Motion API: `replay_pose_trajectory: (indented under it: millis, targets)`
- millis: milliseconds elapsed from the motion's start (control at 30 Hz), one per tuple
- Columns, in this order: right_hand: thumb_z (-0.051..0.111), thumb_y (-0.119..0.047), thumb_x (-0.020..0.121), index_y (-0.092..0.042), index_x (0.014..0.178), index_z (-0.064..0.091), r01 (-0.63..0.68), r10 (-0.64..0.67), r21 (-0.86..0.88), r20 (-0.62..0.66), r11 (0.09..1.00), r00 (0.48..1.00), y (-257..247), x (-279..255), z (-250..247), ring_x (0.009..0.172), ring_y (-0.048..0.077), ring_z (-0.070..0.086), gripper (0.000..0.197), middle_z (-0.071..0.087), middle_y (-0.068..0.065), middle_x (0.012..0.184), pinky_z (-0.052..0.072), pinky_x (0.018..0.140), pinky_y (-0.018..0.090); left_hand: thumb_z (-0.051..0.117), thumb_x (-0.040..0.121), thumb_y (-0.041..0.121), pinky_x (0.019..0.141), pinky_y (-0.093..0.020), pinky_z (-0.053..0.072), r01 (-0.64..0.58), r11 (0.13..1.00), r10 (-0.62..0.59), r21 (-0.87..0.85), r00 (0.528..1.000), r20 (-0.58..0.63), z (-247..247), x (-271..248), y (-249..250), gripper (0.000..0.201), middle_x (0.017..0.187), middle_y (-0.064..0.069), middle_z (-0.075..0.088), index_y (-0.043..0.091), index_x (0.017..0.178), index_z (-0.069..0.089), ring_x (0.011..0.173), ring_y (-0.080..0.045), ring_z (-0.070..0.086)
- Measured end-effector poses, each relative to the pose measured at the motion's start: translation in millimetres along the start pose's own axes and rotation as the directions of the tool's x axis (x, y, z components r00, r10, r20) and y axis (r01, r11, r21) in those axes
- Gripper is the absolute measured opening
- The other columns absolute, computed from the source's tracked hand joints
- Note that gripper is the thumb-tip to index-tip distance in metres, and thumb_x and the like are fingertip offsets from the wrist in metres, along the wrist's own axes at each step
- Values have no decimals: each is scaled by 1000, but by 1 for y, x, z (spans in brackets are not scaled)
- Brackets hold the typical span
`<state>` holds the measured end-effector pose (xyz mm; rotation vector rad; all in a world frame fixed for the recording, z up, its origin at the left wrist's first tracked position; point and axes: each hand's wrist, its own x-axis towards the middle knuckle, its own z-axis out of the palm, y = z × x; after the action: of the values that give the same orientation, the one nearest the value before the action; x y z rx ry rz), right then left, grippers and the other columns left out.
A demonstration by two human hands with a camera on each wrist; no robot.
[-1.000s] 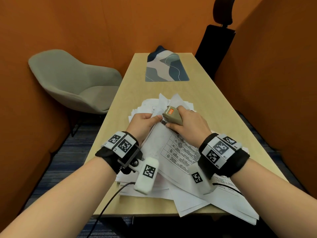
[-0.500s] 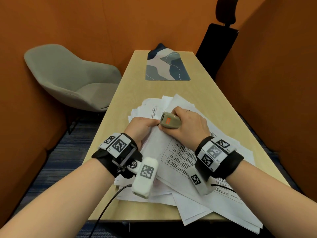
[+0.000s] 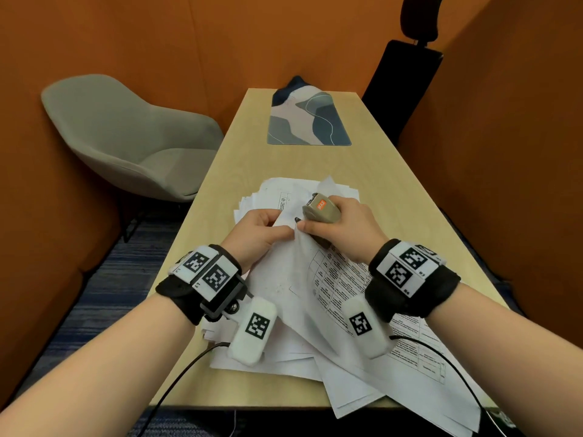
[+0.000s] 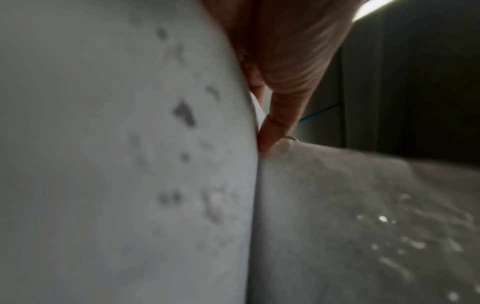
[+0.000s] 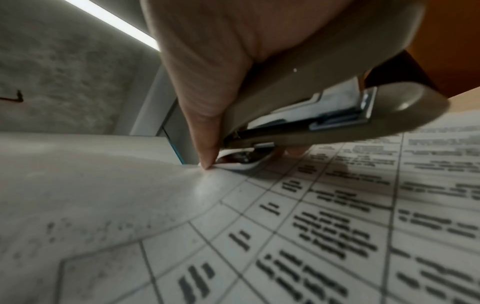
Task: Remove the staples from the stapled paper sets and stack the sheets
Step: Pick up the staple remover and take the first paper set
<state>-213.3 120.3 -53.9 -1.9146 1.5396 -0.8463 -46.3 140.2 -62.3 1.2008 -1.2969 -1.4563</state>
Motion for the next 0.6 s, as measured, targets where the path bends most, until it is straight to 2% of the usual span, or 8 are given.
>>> replay_pose_trajectory:
  millis: [67, 133, 233, 333, 467, 600]
  targets:
    - [75, -48, 69, -28, 68, 53, -3, 3, 13, 10, 1000, 1000, 1, 3, -1, 74, 16, 57, 30, 58, -9, 70, 46, 67, 31, 59, 74, 8, 57, -26, 48, 3, 1000, -3, -4, 999, -46, 2, 0, 1, 6, 67, -8, 65, 6, 75, 64, 54, -20, 60]
    - [75, -49, 68, -28, 69, 54, -3, 3, 3, 1, 1000, 1000, 2, 5, -1, 78, 18, 59, 30, 59, -8, 73, 48, 70, 34, 64, 75, 14, 55, -25, 42, 10, 1000, -11, -18, 998, -57, 1, 2, 0, 9, 67, -11, 62, 6, 72, 63, 53, -22, 55]
    - [74, -49, 68, -27, 73, 57, 2, -2, -13, 7, 1000, 1000, 3, 7, 1, 81, 19, 60, 29, 62, -5, 78, 50, 72, 36, 65, 82, 3, 62, -26, 55, -29, 997, 31, 73, 999, -20, 1, 2, 0, 7, 73, -6, 71, 9, 82, 69, 62, -17, 67]
    - [75, -48, 68, -29, 72, 55, 4, -4, -11, 35, 1000, 999, 2, 6, 1, 79, 17, 59, 27, 61, -7, 76, 48, 70, 33, 67, 80, 0, 64, -29, 56, -46, 992, 56, 115, 995, -78, 1, 1, -5, 9, 75, -5, 72, 7, 84, 69, 63, -15, 68]
    - [77, -42, 69, -29, 70, 57, -12, 7, 48, 100, 999, 995, 1, 6, -1, 67, 10, 56, 24, 58, -10, 69, 44, 60, 26, 69, 77, 0, 70, -34, 57, -61, 994, 72, 89, 990, -125, 2, 0, -11, 9, 83, -12, 72, 4, 86, 69, 70, -21, 69]
    - [78, -41, 68, -28, 73, 59, -45, 30, 101, 149, 994, 988, 3, 9, -1, 67, 10, 57, 24, 60, -8, 71, 43, 60, 25, 68, 77, -4, 61, -26, 57, -80, 996, 83, 35, 991, -104, 3, -1, -10, 10, 73, -5, 72, 4, 83, 69, 64, -16, 69]
